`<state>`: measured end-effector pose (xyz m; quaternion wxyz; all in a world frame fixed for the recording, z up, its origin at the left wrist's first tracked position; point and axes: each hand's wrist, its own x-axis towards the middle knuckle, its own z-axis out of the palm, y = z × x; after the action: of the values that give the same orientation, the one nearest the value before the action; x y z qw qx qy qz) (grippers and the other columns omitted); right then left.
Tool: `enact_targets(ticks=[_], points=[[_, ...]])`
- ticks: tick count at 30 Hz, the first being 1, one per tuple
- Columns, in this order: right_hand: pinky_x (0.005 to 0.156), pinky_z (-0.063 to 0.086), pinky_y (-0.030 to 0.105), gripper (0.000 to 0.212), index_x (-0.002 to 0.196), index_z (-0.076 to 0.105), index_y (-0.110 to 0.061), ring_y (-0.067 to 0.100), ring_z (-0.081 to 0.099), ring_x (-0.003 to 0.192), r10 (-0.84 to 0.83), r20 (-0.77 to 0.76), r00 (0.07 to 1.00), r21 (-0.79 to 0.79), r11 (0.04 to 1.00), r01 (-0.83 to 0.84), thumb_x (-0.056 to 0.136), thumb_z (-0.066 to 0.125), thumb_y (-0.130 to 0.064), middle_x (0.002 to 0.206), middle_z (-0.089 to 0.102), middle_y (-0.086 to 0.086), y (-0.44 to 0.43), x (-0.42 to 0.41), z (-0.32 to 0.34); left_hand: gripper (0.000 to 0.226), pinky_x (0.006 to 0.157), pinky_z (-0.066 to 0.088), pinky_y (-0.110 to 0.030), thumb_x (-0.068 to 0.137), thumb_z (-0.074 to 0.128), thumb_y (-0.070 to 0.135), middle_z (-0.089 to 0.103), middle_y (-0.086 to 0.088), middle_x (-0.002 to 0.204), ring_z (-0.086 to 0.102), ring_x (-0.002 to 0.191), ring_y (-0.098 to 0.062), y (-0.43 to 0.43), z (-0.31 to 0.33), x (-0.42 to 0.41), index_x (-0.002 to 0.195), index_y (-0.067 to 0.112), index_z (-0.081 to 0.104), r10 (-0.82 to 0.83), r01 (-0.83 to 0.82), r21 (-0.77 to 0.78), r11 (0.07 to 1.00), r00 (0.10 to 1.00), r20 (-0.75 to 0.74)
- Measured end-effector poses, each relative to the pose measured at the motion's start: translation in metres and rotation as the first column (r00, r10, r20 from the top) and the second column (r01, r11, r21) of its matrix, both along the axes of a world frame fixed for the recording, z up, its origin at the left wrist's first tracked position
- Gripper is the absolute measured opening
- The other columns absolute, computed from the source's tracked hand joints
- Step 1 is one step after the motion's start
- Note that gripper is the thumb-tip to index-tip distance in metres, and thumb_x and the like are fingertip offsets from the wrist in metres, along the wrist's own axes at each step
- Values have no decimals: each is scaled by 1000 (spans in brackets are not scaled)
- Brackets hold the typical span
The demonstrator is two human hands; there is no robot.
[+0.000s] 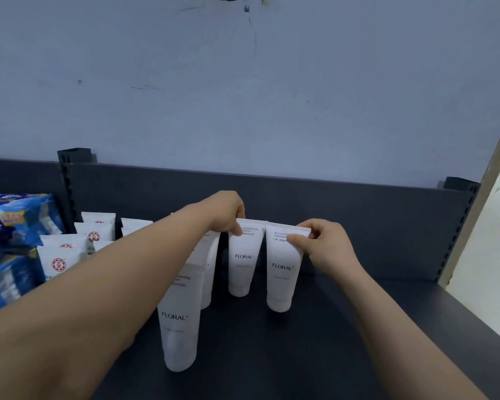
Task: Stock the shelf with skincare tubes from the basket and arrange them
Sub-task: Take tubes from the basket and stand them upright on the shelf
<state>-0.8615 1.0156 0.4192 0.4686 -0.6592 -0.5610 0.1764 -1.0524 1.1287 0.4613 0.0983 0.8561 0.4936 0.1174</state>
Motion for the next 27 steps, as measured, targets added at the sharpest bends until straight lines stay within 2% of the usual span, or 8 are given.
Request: enact_targets(ticks=[7,11,15,17,20,21,24,27], points=[[54,43,26,4,85,68,-25,8,53,56,70,23,997,-21,997,-70,81,69,-25,66,60,-9,6,-12,-8,26,83,45,-27,87,64,34,62,7,104,58,96,-14,-3,4,-16,108,18,65,-36,33,74,997,998,49],[58,46,28,3,83,68,-26,9,55,60,107,6,994,-25,994,-106,81,68,-25,66,60,-9,15,-24,-13,30,88,44,-28,92,54,35,63,4,117,57,104,-14,-18,12,-34,117,20,62,1,-36,194,980,984,180],[60,48,31,6,87,68,-26,11,54,62,142,1,990,-49,989,-141,82,65,-25,68,59,-7,22,-36,-16,34,94,46,-33,93,51,38,61,6,122,55,111,-14,-39,13,-54,122,23,59,49,-115,295,949,974,222],[60,47,31,7,89,68,-24,10,53,61,164,11,986,-51,985,-163,84,63,-23,67,58,-7,23,-38,-16,35,92,46,-31,93,51,39,61,8,124,55,111,-13,-50,13,-61,124,25,58,64,-137,337,932,974,219],[55,43,27,11,92,67,-24,8,51,57,188,51,981,-73,980,-184,85,61,-18,69,61,-7,23,-37,-12,36,90,47,-31,93,50,40,60,11,125,59,97,-8,-64,14,-69,125,26,57,70,-148,352,924,972,224],[55,43,26,14,95,66,-25,8,52,58,188,77,979,-89,979,-181,84,62,-17,72,62,-9,22,-35,-9,36,91,48,-31,93,50,40,60,12,125,59,100,-9,-68,14,-72,125,26,57,72,-152,357,922,971,227],[68,47,26,33,115,62,-29,7,60,82,164,199,966,-111,983,-144,82,66,-22,97,64,-14,14,-36,-2,36,94,47,-34,93,50,40,60,11,125,56,112,-11,-79,15,-80,125,26,57,88,-167,371,914,971,221],[103,41,33,47,132,52,-27,13,48,124,93,399,912,-3,995,-100,86,62,-29,134,54,-11,0,-46,13,37,92,47,-33,93,50,41,60,12,126,56,112,-11,-94,17,-90,126,26,56,108,-185,391,902,972,210]])
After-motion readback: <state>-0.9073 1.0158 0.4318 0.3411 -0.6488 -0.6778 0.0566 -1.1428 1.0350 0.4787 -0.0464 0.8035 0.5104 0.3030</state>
